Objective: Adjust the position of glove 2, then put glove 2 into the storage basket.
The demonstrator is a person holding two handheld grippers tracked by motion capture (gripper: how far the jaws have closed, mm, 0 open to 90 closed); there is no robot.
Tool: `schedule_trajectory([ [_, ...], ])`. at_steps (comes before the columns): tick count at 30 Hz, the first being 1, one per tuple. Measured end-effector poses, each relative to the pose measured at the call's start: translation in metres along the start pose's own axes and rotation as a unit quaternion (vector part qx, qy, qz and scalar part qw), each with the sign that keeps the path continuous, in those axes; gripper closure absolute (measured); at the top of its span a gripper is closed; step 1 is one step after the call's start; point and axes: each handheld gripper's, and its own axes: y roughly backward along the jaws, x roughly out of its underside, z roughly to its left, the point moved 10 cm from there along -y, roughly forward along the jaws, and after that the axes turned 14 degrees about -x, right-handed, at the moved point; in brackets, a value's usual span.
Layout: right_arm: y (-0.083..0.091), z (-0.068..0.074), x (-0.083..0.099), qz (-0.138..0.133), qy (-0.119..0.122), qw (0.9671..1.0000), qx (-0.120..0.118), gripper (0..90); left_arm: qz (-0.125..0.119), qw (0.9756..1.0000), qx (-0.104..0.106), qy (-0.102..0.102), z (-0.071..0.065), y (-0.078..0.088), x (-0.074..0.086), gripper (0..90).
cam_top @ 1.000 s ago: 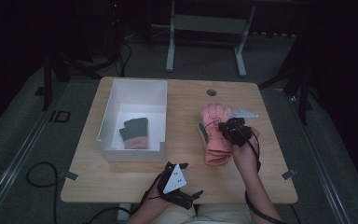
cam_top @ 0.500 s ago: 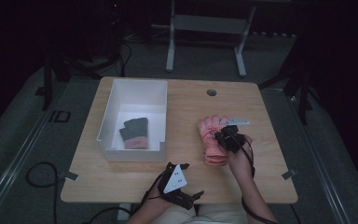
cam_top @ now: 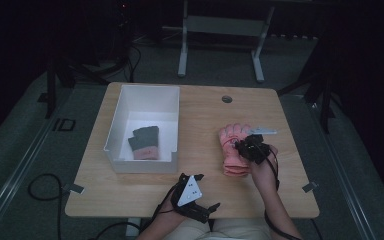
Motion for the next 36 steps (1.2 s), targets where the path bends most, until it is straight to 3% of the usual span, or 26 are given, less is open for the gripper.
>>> schedule_trajectory([
  [4,0.012,0.000,-0.005,-0.008,0.009,0.9999,-0.009,67.3,-0.011,0.9999,0.003,0.013,0.003,0.002,-0.011,0.3],
  [5,0.026,0.000,-0.010,-0.020,0.020,0.9995,-0.017,65.8,-0.024,0.9996,0.005,0.012,0.006,0.004,-0.024,0.3],
  [7,0.037,-0.003,-0.014,-0.025,0.034,0.9990,-0.019,64.4,-0.019,0.9995,0.018,0.018,0.007,0.003,-0.033,0.3],
  [10,0.048,-0.008,-0.018,-0.035,0.039,0.9985,-0.019,64.2,-0.015,0.9994,0.021,0.021,0.010,-0.003,-0.045,0.3],
  [11,0.056,-0.014,-0.022,-0.039,0.046,0.9981,-0.014,63.9,0.001,0.9994,0.020,0.027,0.013,-0.010,-0.053,0.3],
  [13,0.062,-0.018,-0.028,-0.043,0.052,0.9976,-0.012,64.4,0.008,0.9991,0.017,0.037,0.015,-0.017,-0.065,0.3],
  [18,0.068,-0.024,-0.038,-0.050,0.059,0.9970,-0.011,69.2,0.022,0.9994,-0.001,0.028,0.024,-0.035,-0.085,3.5],
  [20,0.068,-0.023,-0.039,-0.048,0.058,0.9971,-0.015,73.1,0.026,0.9992,-0.002,0.031,0.030,-0.043,-0.090,6.0],
  [21,0.062,-0.021,-0.040,-0.042,0.061,0.9970,-0.026,74.2,0.030,0.9989,-0.019,0.031,0.039,-0.054,-0.094,7.9],
  [24,0.055,-0.019,-0.041,-0.035,0.059,0.9971,-0.034,75.9,0.036,0.9982,-0.027,0.039,0.048,-0.064,-0.094,14.0],
  [25,0.046,-0.017,-0.043,-0.031,0.057,0.9971,-0.039,75.7,0.047,0.9972,-0.044,0.039,0.058,-0.073,-0.093,14.8],
  [26,0.046,-0.017,-0.043,-0.031,0.057,0.9971,-0.039,75.7,0.047,0.9972,-0.044,0.039,0.058,-0.073,-0.093,16.0],
  [27,0.036,-0.015,-0.045,-0.033,0.054,0.9970,-0.044,73.9,0.058,0.9957,-0.055,0.046,0.067,-0.083,-0.092,18.5],
  [28,0.036,-0.015,-0.045,-0.033,0.054,0.9970,-0.044,73.9,0.058,0.9957,-0.055,0.046,0.067,-0.083,-0.092,20.0],
  [29,0.025,-0.014,-0.046,-0.032,0.050,0.9972,-0.045,68.6,0.068,0.9937,-0.074,0.050,0.076,-0.094,-0.092,20.9],
  [30,0.025,-0.014,-0.046,-0.032,0.050,0.9972,-0.045,68.6,0.068,0.9937,-0.074,0.050,0.076,-0.094,-0.092,21.0],
  [31,0.013,-0.015,-0.043,-0.023,0.047,0.9977,-0.044,66.8,0.074,0.9924,-0.080,0.057,0.081,-0.102,-0.093,21.7],
  [36,0.000,-0.021,-0.029,0.004,0.046,0.9985,-0.030,61.7,0.077,0.9914,-0.096,0.044,0.085,-0.107,-0.098,21.9],
])
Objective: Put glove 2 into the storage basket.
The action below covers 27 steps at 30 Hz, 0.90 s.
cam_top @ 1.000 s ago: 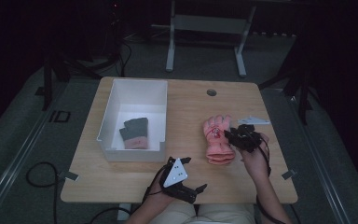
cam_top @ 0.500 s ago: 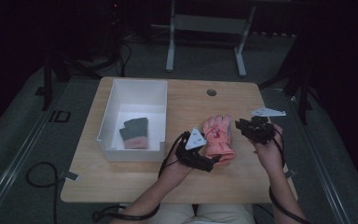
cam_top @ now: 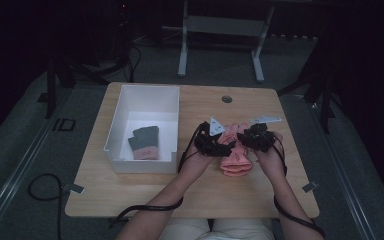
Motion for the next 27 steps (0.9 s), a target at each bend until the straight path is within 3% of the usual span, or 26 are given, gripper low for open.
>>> schedule_trajectory([
  [1,-0.004,-0.004,0.011,0.013,-0.016,0.9997,-0.009,58.3,0.011,0.9999,0.006,0.002,0.000,-0.003,0.001,21.8],
  [2,-0.004,-0.004,0.011,0.013,-0.016,0.9997,-0.009,58.3,0.011,0.9999,0.006,0.002,0.000,-0.003,0.001,21.8],
  [6,-0.004,-0.014,0.027,0.031,-0.031,0.9990,-0.009,56.1,0.055,0.9983,0.010,0.015,0.000,-0.017,0.018,21.8],
  [10,-0.002,-0.023,0.036,0.043,-0.033,0.9985,-0.004,54.5,0.087,0.9958,0.013,0.025,0.004,-0.027,0.034,21.7],
  [13,-0.003,-0.027,0.040,0.058,-0.036,0.9977,-0.003,54.9,0.105,0.9930,0.027,0.047,0.007,-0.034,0.039,21.8],
  [15,-0.004,-0.027,0.042,0.062,-0.039,0.9973,-0.008,54.9,0.119,0.9902,0.037,0.062,0.007,-0.042,0.043,21.7],
  [18,-0.007,-0.025,0.043,0.071,-0.024,0.9972,-0.003,55.1,0.152,0.9836,0.056,0.079,0.004,-0.056,0.054,21.6],
  [20,-0.010,-0.023,0.044,0.075,-0.015,0.9971,0.000,55.2,0.173,0.9790,0.057,0.092,0.004,-0.064,0.062,21.8],
  [23,-0.015,-0.023,0.047,0.072,-0.035,0.9967,-0.015,55.9,0.190,0.9746,0.065,0.098,0.003,-0.073,0.071,24.6],
  [25,-0.018,-0.022,0.049,0.067,-0.046,0.9963,-0.026,59.6,0.198,0.9688,0.095,0.116,-0.002,-0.076,0.073,32.1],
  [27,-0.020,-0.021,0.050,0.063,-0.048,0.9960,-0.040,66.1,0.205,0.9636,0.121,0.121,-0.006,-0.080,0.074,40.2],
])
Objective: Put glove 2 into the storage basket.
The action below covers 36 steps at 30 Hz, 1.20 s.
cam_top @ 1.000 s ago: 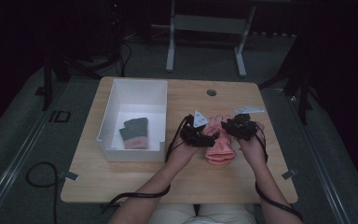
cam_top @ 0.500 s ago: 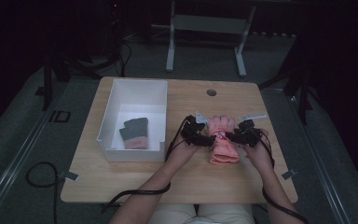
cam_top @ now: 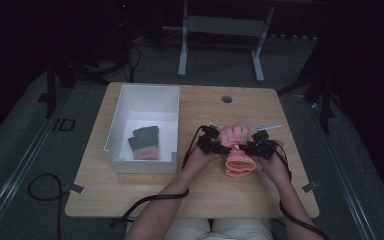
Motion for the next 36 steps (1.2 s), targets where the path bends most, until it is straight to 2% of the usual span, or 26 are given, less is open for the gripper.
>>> schedule_trajectory([
  [2,-0.001,0.001,0.000,-0.007,0.000,1.0000,-0.005,70.3,0.008,0.9998,0.015,-0.007,-0.003,-0.001,-0.001,48.6],
  [3,-0.001,0.001,0.001,-0.010,-0.005,0.9999,-0.011,71.8,0.009,0.9997,0.015,-0.015,-0.004,0.000,-0.002,56.4],
  [6,-0.001,0.002,0.000,-0.023,-0.009,0.9994,-0.023,74.1,0.013,0.9995,0.016,-0.025,-0.008,0.004,-0.004,71.6],
  [9,0.002,0.004,-0.002,-0.034,-0.013,0.9990,-0.027,76.0,0.009,0.9992,0.024,-0.029,-0.010,0.010,-0.008,77.9],
  [11,0.008,0.005,-0.006,-0.045,-0.012,0.9985,-0.028,77.0,0.001,0.9989,0.036,-0.031,-0.014,0.016,-0.012,79.1],
  [13,0.015,0.006,-0.010,-0.055,-0.006,0.9981,-0.025,77.6,-0.010,0.9978,0.046,-0.047,-0.020,0.026,-0.019,79.7],
  [14,0.015,0.006,-0.010,-0.055,-0.006,0.9981,-0.025,77.6,-0.010,0.9978,0.046,-0.047,-0.020,0.026,-0.019,80.0],
  [15,0.023,0.008,-0.015,-0.065,-0.004,0.9976,-0.026,78.1,-0.015,0.9971,0.043,-0.060,-0.023,0.032,-0.024,80.1],
  [18,0.032,0.011,-0.020,-0.078,-0.002,0.9965,-0.029,78.3,-0.025,0.9956,0.041,-0.081,-0.031,0.047,-0.032,80.4],
  [20,0.039,0.015,-0.024,-0.088,0.003,0.9957,-0.028,78.5,-0.027,0.9951,0.041,-0.086,-0.032,0.050,-0.033,80.5],
  [22,0.046,0.019,-0.029,-0.097,0.009,0.9949,-0.028,78.6,-0.034,0.9939,0.037,-0.099,-0.036,0.065,-0.041,80.7],
  [24,0.050,0.023,-0.033,-0.102,0.012,0.9943,-0.028,78.6,-0.036,0.9937,0.037,-0.100,-0.036,0.068,-0.043,80.8],
  [25,0.058,0.028,-0.039,-0.111,0.019,0.9932,-0.027,78.6,-0.041,0.9932,0.038,-0.102,-0.037,0.075,-0.047,80.8],
  [28,0.064,0.033,-0.045,-0.118,0.024,0.9924,-0.027,78.6,-0.049,0.9923,0.036,-0.108,-0.038,0.088,-0.053,80.7],
  [29,0.071,0.039,-0.053,-0.127,0.029,0.9912,-0.027,78.6,-0.052,0.9920,0.034,-0.110,-0.038,0.094,-0.056,80.6],
  [31,0.075,0.044,-0.058,-0.130,0.035,0.9906,-0.026,78.6,-0.055,0.9911,0.027,-0.118,-0.037,0.105,-0.060,80.6],
  [32,0.075,0.044,-0.058,-0.130,0.035,0.9906,-0.026,78.6,-0.055,0.9911,0.027,-0.118,-0.037,0.105,-0.060,80.6],
  [33,0.079,0.050,-0.064,-0.135,0.041,0.9897,-0.026,78.6,-0.058,0.9904,0.022,-0.123,-0.036,0.116,-0.064,80.6],
  [34,0.079,0.050,-0.064,-0.135,0.041,0.9897,-0.026,78.6,-0.058,0.9904,0.022,-0.123,-0.036,0.116,-0.064,80.7],
  [35,0.082,0.056,-0.071,-0.142,0.044,0.9886,-0.026,78.7,-0.061,0.9902,0.018,-0.124,-0.035,0.124,-0.066,80.7],
  [36,0.082,0.056,-0.071,-0.142,0.044,0.9886,-0.026,78.7,-0.061,0.9902,0.018,-0.124,-0.035,0.124,-0.066,80.7],
])
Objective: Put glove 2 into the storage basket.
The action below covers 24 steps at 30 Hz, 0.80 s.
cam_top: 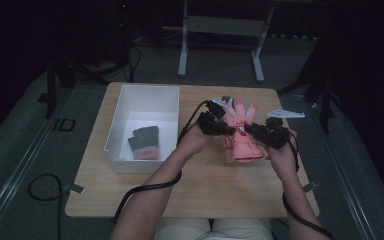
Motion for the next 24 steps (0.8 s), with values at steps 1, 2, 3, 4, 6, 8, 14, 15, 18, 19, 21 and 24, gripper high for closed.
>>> schedule_trajectory([
  [1,0.000,0.007,-0.008,-0.004,0.005,1.0000,-0.003,78.6,-0.002,1.0000,-0.007,-0.004,0.003,0.011,-0.003,80.6],
  [2,0.000,0.007,-0.008,-0.004,0.005,1.0000,-0.003,78.6,-0.002,1.0000,-0.007,-0.004,0.003,0.011,-0.003,80.7],
  [3,-0.001,0.013,-0.015,-0.007,0.009,0.9999,-0.006,78.6,-0.003,1.0000,-0.008,-0.001,0.007,0.019,-0.005,80.7],
  [4,-0.002,0.015,-0.018,-0.008,0.010,0.9999,-0.008,78.6,-0.003,1.0000,-0.008,-0.001,0.007,0.019,-0.005,80.6],
  [6,-0.004,0.023,-0.027,-0.012,0.016,0.9997,-0.012,78.6,-0.003,0.9998,-0.017,-0.003,0.014,0.035,-0.008,80.7],
  [8,-0.005,0.029,-0.034,-0.016,0.020,0.9996,-0.013,78.7,-0.004,0.9998,-0.018,-0.005,0.016,0.039,-0.008,80.7],
  [14,-0.012,0.049,-0.058,-0.029,0.035,0.9989,-0.015,78.6,-0.012,0.9994,-0.031,-0.007,0.033,0.070,-0.014,80.7],
  [15,-0.016,0.057,-0.065,-0.028,0.039,0.9987,-0.017,78.7,-0.011,0.9993,-0.034,-0.007,0.040,0.080,-0.012,80.7],
  [18,-0.024,0.067,-0.072,-0.027,0.043,0.9985,-0.022,78.7,-0.008,0.9991,-0.040,-0.010,0.046,0.088,-0.010,80.7],
  [19,-0.028,0.073,-0.075,-0.028,0.044,0.9983,-0.025,78.7,-0.003,0.9987,-0.050,-0.015,0.053,0.099,-0.008,80.7],
  [21,-0.034,0.081,-0.081,-0.029,0.045,0.9982,-0.027,78.6,0.001,0.9983,-0.055,-0.019,0.058,0.108,-0.006,80.7],
  [24,-0.039,0.088,-0.087,-0.031,0.047,0.9980,-0.030,78.6,0.000,0.9980,-0.061,-0.019,0.064,0.118,-0.005,80.7],
])
